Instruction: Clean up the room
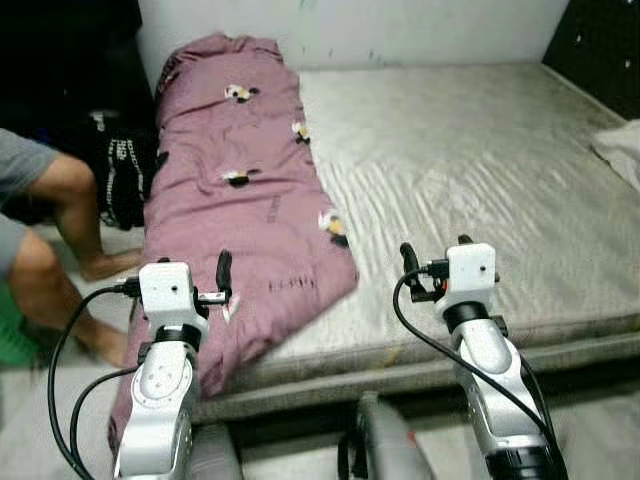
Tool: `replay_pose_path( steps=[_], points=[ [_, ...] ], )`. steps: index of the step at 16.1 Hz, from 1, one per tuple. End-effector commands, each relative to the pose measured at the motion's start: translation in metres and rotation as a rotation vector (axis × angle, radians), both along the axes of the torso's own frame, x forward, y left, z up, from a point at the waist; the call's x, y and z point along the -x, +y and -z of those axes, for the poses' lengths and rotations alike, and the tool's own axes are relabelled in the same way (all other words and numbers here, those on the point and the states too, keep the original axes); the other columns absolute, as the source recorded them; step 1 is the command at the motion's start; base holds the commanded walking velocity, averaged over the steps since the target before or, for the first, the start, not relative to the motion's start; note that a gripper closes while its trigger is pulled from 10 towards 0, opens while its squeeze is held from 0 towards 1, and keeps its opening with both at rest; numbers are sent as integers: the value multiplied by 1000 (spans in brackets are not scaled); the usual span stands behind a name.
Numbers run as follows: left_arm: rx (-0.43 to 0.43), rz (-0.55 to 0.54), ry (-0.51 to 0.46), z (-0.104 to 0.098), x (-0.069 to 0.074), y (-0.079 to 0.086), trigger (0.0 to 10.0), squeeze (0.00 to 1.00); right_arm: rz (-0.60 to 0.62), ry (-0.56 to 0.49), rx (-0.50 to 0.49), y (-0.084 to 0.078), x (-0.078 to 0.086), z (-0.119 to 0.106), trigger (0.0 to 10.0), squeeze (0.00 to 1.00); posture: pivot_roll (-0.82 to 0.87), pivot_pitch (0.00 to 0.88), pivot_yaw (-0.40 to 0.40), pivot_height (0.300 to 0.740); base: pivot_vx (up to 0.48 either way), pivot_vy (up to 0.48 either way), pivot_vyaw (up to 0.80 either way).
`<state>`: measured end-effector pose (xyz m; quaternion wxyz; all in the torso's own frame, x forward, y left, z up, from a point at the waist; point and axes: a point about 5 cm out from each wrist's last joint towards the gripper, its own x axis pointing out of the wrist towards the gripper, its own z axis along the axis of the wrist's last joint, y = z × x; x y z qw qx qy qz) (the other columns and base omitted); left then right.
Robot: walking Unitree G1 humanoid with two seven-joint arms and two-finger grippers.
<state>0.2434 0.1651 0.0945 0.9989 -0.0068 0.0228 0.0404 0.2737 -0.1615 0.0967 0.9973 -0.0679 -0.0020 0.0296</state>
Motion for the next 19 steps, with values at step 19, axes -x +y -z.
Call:
replay_pose_path(
  steps=[19],
  points=[
    [29, 36, 2, -1, -1, -5, 10000, 0, -13, 6, 4, 2, -3, 0, 10000, 0, -22, 12, -21, 607, 126, 0, 0]
  ],
)
